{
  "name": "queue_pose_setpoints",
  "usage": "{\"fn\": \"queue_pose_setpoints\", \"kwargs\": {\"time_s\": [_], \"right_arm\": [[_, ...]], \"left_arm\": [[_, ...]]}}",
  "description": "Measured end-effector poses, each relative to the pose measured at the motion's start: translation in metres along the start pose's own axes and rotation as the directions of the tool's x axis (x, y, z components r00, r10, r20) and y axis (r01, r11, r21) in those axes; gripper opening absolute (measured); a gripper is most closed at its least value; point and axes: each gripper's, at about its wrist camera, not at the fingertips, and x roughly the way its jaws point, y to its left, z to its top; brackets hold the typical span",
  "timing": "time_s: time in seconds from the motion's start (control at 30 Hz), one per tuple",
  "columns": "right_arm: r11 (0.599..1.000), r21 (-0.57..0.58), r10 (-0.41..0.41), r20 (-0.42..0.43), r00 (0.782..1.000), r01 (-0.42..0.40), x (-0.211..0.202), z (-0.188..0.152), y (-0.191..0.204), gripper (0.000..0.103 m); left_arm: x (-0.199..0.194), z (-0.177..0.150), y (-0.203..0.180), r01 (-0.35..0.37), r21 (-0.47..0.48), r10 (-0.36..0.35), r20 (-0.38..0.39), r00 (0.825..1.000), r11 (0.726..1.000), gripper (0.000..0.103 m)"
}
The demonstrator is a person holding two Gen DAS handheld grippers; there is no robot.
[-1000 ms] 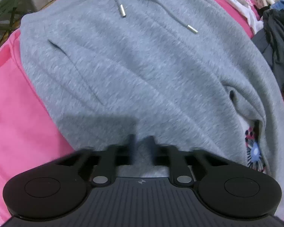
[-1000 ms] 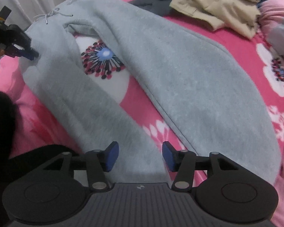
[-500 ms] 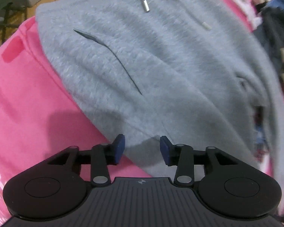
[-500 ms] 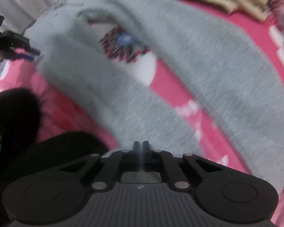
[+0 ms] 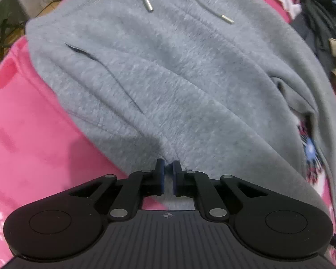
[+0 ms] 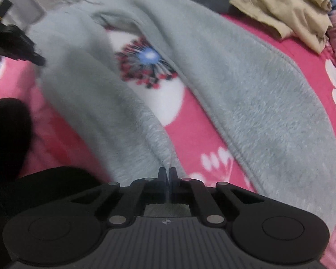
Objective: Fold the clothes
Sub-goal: 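Smooth the spread hoodie flat on the bed with both tools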
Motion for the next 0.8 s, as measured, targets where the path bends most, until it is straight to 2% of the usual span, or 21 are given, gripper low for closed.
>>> {"fn": "queue_pose_setpoints", "kwargs": {"time_s": [0.1, 0.2, 0.37, 0.43, 0.47, 0.5, 0.53, 0.57, 0.63, 0.7, 0.8], "right_arm": [[0.996, -0.027, 0.086, 0.005, 0.996, -0.085, -0.027, -0.012, 0.015, 0.003], [0.986, -0.073, 0.146, -0.019, 0.989, -0.147, -0.039, -0.022, 0.036, 0.003], [0.976, -0.105, 0.184, -0.077, 0.980, -0.191, -0.036, -0.032, 0.060, 0.003], [0.978, -0.073, 0.185, -0.104, 0.977, -0.193, -0.031, -0.033, 0.063, 0.007], [0.981, -0.038, 0.187, -0.115, 0.976, -0.193, -0.029, -0.034, 0.061, 0.011], [0.982, 0.001, 0.189, -0.124, 0.974, -0.190, -0.028, -0.035, 0.059, 0.024], [0.981, 0.055, 0.189, -0.123, 0.974, -0.183, -0.030, -0.037, 0.054, 0.029], [0.976, 0.125, 0.192, -0.110, 0.975, -0.178, -0.034, -0.041, 0.047, 0.039], [0.950, 0.262, 0.197, -0.081, 0.977, -0.170, -0.044, -0.050, 0.033, 0.049], [0.893, 0.409, 0.219, -0.032, 0.975, -0.187, -0.056, -0.068, 0.018, 0.056], [0.799, 0.578, 0.181, 0.031, 0.983, -0.165, -0.070, -0.093, -0.008, 0.057]], "left_arm": [[-0.022, -0.017, 0.006, 0.022, 0.011, -0.022, 0.001, 1.000, 1.000, 0.005], [-0.036, -0.026, 0.021, -0.007, 0.037, 0.007, -0.005, 1.000, 0.999, 0.005], [-0.015, -0.038, 0.025, -0.053, 0.049, 0.058, -0.094, 0.994, 0.997, 0.005], [-0.005, -0.038, 0.021, -0.067, 0.080, 0.077, -0.127, 0.989, 0.995, 0.006], [-0.002, -0.037, 0.018, -0.080, 0.103, 0.094, -0.138, 0.986, 0.992, 0.006], [0.001, -0.036, 0.014, -0.106, 0.138, 0.127, -0.149, 0.981, 0.985, 0.006], [0.003, -0.034, 0.010, -0.131, 0.168, 0.157, -0.152, 0.976, 0.977, 0.007], [0.002, -0.034, 0.008, -0.147, 0.192, 0.177, -0.149, 0.973, 0.970, 0.008], [-0.002, -0.031, 0.006, -0.168, 0.222, 0.202, -0.137, 0.970, 0.960, 0.013], [-0.011, -0.027, 0.005, -0.188, 0.239, 0.218, -0.103, 0.971, 0.953, 0.023], [-0.020, -0.017, -0.011, -0.229, 0.286, 0.241, -0.007, 0.970, 0.930, 0.025]]}}
